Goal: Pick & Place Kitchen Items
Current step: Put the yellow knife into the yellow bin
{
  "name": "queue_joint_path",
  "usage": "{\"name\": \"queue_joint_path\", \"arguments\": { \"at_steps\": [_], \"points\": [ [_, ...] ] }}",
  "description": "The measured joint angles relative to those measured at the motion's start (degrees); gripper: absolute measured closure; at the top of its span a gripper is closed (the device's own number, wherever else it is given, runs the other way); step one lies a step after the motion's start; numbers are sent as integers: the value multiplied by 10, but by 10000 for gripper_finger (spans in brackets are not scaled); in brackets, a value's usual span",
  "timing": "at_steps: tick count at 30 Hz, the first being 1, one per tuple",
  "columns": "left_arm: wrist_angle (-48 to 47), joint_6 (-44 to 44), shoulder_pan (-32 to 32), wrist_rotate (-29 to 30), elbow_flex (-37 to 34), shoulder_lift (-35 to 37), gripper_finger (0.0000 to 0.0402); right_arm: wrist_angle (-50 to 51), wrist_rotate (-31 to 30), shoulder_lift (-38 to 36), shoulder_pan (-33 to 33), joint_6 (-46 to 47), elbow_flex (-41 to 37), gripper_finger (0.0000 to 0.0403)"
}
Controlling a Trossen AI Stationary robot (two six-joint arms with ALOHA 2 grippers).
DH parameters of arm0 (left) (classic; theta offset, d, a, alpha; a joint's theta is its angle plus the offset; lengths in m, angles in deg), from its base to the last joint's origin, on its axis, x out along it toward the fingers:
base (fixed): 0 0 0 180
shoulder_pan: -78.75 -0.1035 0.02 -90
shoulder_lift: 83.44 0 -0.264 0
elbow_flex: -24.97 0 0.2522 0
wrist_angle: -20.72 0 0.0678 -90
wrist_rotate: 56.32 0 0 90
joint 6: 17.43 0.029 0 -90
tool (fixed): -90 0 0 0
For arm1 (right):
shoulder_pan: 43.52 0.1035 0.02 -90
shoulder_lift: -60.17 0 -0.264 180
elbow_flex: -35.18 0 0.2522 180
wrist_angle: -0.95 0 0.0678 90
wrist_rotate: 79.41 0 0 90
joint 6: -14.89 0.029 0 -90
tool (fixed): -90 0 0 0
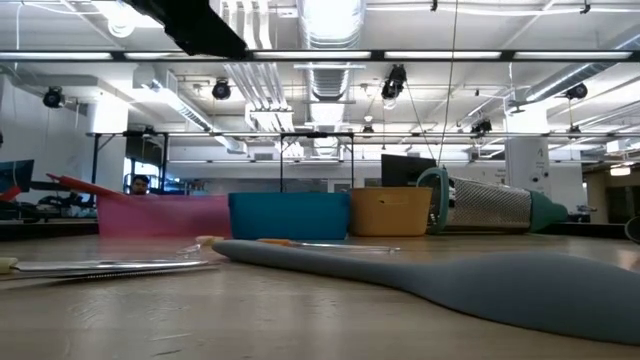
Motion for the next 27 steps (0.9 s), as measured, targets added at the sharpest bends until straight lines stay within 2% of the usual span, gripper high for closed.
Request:
{"name": "queue_joint_path", "arguments": {
  "at_steps": [5, 11, 16, 21, 27],
  "points": [
    [-57, 6, 1, -13, 0, 0, 204, 0, 1, 0, 25, 18, -23, 394],
    [-135, -4, 5, -76, 0, -1, 204, -1, 2, 0, 41, 30, -34, 394],
    [-163, -68, 36, -103, 0, -15, 204, -16, 0, 0, 41, 28, -42, 394],
    [-183, -135, 99, -104, 0, -46, 204, -18, 0, 0, 41, 26, -49, 394],
    [-219, -283, 188, -104, 0, -98, 204, -18, 0, 0, 41, 22, -53, 394]
  ]
}}
